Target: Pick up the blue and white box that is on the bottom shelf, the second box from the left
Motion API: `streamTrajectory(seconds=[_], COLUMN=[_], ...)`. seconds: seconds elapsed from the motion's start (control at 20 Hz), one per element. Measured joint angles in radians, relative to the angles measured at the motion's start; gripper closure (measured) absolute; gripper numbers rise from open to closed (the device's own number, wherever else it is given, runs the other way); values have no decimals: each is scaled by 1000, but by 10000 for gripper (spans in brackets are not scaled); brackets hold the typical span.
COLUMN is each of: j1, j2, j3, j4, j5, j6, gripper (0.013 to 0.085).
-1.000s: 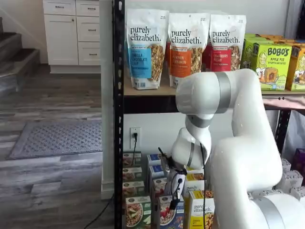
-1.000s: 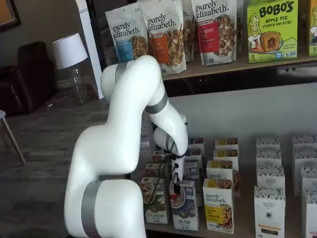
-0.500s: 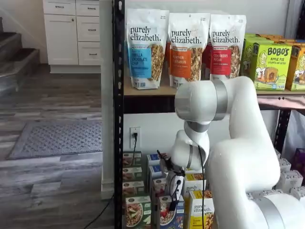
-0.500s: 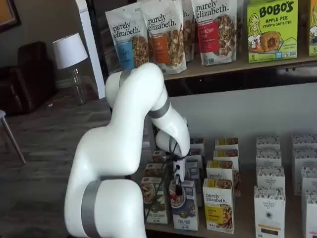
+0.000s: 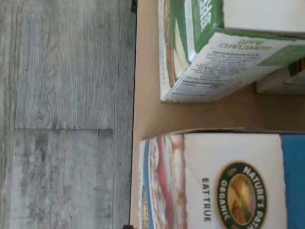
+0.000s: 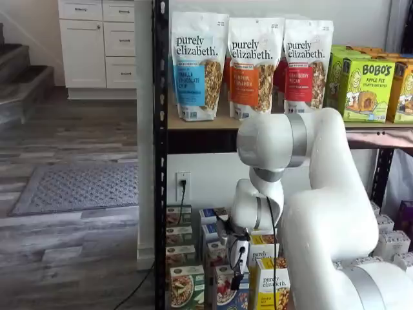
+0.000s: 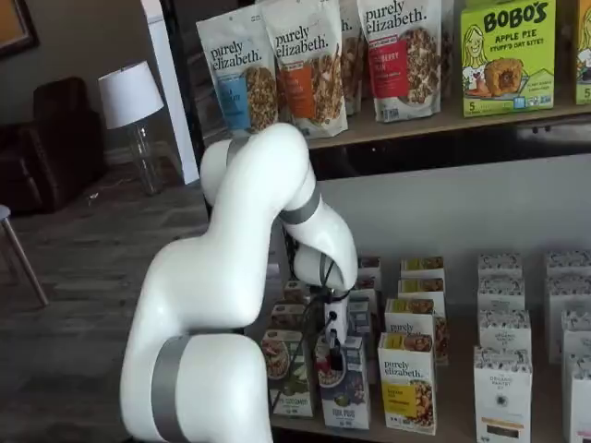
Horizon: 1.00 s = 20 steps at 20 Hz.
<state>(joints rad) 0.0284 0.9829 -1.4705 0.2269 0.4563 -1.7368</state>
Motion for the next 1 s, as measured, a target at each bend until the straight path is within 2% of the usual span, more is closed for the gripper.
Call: streamTrajectory(seconds=[0.3, 0.7, 0.8, 0.85, 1.0], j1=[0, 5, 5, 4, 1], j2=[5, 12, 12, 12, 9], j3=[-5, -4, -5, -5, -3], j4=[-34, -22, -19, -16, -19], j5=[17, 5, 8, 9, 14], j6=[31, 24, 21, 18, 18], gripper=[130, 130, 210, 210, 290])
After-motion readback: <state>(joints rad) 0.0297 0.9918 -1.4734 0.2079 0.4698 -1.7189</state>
